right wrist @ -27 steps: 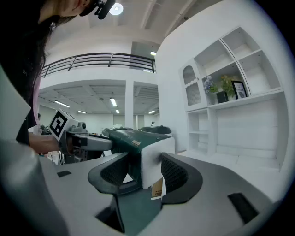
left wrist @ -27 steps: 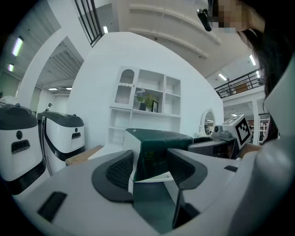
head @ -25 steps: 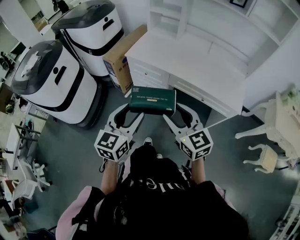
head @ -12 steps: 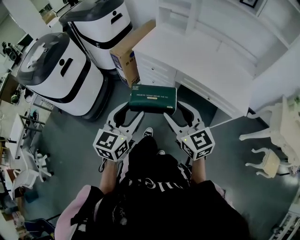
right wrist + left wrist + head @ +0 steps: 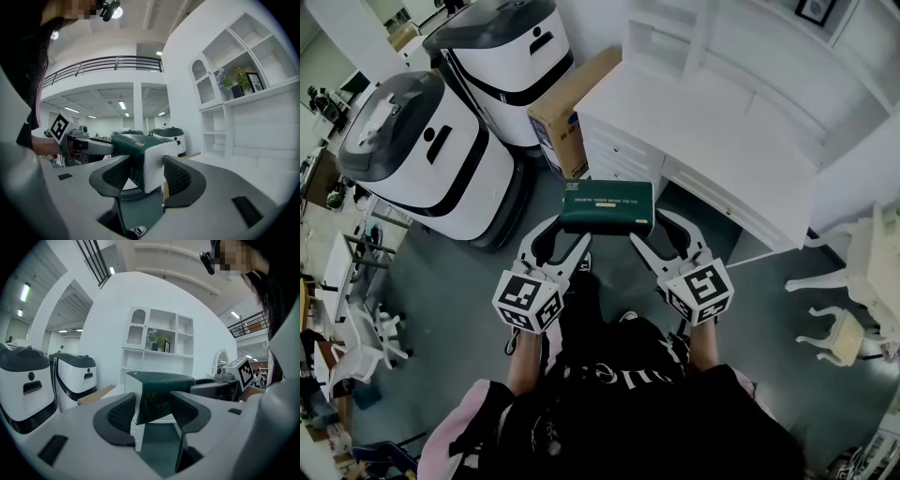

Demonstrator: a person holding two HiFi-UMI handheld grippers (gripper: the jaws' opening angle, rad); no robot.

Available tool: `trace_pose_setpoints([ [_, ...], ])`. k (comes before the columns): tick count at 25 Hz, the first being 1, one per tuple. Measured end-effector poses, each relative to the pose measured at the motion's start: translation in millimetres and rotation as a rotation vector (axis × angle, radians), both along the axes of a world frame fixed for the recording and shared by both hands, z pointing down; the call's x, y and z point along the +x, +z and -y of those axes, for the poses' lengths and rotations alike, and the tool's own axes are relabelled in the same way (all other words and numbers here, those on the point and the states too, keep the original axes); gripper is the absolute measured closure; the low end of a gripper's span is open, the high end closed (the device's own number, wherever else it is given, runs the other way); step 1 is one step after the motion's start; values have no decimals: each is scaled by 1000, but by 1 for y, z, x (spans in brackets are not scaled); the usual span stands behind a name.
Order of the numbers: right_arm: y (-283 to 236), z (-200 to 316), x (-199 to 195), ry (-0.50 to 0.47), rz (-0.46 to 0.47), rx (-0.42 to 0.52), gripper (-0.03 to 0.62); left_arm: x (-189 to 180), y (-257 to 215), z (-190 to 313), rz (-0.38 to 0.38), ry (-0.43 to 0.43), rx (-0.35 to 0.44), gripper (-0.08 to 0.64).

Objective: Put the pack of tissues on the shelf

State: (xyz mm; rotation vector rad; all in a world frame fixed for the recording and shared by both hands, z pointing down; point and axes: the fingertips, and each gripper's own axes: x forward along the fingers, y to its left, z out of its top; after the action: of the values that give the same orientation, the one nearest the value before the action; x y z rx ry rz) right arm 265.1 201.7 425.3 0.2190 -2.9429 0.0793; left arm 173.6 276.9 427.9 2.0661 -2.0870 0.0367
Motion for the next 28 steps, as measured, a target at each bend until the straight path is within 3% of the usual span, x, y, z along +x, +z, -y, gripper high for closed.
trace_pose_setpoints([
  [8,10,35,-72,27,-28,-1,347,-71,13,37,-30,14,2,321],
  [20,2,100,-225,128,-41,-26,347,-232,-3,111,-1,114,26,321],
  [28,-5,110,-268,184,-32,-6,347,-277,-14,125,14,171,61,321],
])
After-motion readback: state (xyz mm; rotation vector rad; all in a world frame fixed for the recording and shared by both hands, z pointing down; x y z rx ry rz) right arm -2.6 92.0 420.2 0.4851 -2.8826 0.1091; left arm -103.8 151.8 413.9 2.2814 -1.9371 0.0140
